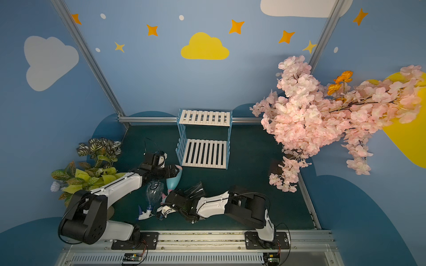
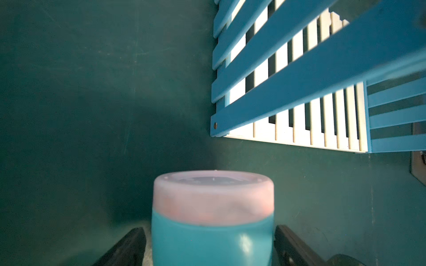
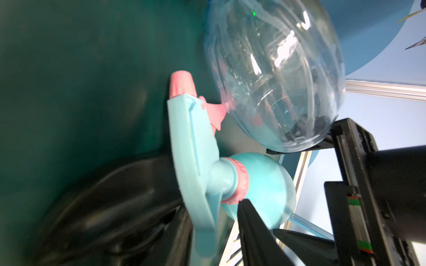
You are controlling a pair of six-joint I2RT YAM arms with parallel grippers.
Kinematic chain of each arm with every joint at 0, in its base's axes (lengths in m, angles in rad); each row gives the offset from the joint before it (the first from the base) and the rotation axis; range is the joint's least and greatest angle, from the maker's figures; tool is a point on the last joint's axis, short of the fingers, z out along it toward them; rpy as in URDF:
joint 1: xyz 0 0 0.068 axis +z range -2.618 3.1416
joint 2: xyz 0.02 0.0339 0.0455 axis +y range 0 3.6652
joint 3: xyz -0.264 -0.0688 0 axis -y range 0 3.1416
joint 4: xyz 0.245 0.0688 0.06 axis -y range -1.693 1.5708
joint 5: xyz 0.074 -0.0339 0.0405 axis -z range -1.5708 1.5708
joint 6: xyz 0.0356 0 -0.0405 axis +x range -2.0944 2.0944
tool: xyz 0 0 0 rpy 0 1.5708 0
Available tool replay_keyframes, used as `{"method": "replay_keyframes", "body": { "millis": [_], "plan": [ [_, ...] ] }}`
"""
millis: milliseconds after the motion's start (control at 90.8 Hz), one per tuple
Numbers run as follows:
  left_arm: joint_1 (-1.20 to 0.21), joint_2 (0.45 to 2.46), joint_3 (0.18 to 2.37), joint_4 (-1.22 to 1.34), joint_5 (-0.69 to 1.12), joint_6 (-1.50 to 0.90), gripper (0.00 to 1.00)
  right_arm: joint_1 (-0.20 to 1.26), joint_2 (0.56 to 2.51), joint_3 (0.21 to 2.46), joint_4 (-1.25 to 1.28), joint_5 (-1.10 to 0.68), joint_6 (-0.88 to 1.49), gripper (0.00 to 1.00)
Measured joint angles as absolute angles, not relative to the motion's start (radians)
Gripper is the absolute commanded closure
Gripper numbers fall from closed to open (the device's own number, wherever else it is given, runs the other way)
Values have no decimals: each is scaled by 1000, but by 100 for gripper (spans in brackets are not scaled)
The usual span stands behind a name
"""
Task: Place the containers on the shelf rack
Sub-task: 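Pick up a container from the center of the board.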
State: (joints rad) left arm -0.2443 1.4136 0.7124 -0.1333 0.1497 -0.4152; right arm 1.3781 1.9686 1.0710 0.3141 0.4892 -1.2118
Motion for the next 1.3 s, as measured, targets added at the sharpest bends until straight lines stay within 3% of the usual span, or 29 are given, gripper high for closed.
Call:
{"method": "replay_keyframes", "body": {
  "millis": [451, 694, 914, 1079, 1299],
  "plan": [
    [-253, 1376, 710, -142, 162, -428, 12, 1385, 2011, 1033, 473, 506, -1276, 97],
    [-263, 1189, 757, -214, 164, -422, 11, 1390, 1962, 964, 543, 535, -1251, 97],
    [-263, 966, 840, -263, 170, -342, 11, 1378, 1756, 956, 444, 510, -1081, 98],
    [-263, 862, 909, -338, 189, -251, 11, 1320, 1583, 965, 301, 423, -868, 99],
    [-261, 781, 983, -388, 234, -170, 11, 1131, 1399, 984, 54, 197, -526, 100]
  ]
}}
